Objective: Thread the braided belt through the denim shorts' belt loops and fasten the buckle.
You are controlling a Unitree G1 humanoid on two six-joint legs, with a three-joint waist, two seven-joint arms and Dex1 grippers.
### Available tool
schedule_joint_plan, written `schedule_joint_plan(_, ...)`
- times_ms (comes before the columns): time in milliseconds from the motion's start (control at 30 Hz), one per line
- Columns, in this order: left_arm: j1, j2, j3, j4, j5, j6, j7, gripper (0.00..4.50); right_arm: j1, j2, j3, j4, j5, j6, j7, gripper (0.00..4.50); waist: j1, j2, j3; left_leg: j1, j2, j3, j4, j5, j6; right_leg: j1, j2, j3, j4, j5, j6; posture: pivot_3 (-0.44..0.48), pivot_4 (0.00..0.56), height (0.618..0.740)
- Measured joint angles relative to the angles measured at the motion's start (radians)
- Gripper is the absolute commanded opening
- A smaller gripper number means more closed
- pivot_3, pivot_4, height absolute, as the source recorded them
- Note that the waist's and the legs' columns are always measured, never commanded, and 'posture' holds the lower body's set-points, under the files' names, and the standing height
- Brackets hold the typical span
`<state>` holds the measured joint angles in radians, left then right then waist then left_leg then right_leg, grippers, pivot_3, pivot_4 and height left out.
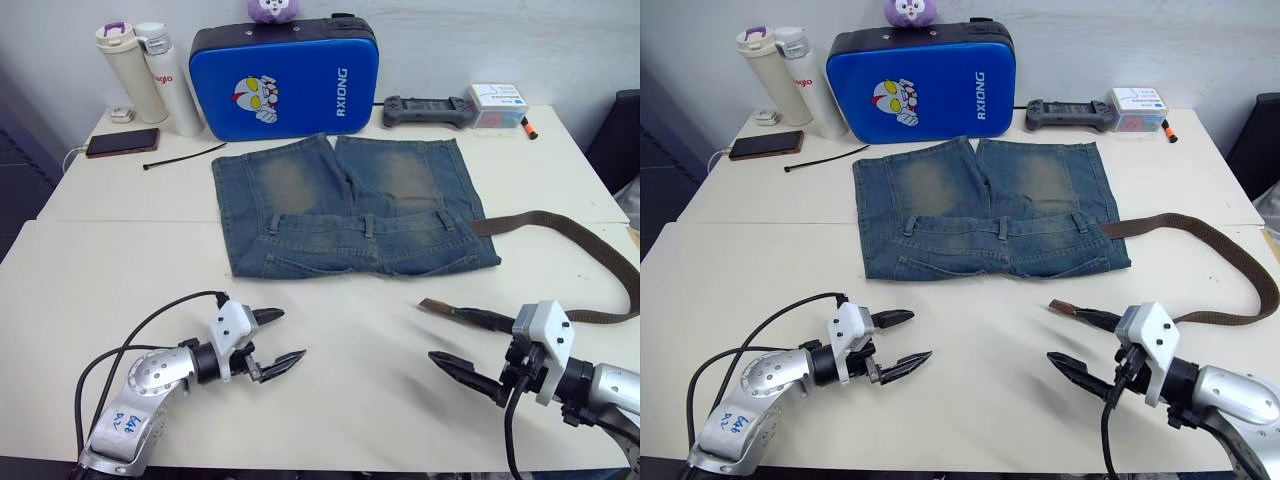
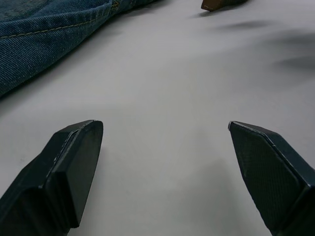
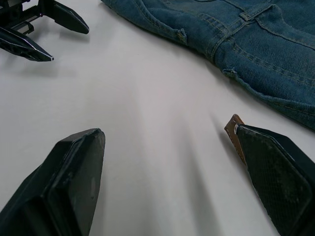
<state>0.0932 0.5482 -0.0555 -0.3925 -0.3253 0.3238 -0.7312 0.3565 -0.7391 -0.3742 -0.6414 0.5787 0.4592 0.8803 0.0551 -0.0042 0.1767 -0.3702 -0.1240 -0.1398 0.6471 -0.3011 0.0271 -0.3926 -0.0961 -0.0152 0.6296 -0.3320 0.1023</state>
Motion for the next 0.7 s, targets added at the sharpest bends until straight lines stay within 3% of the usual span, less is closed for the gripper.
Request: schedule_joint_plan(700,-0.002,0.022,0.012,-0.002,-0.042,0.061,-0.049,4.47,-0.018,-0.022,0.001,0.0,0.021,0.044,-0.012,4.5,-0.001,0.0,0.0,0.0,0.0,0.0,0.0,0.0,0.0,0.0,0.0,0.0,0.0,0.0,0.0,0.0,0.15,0.74)
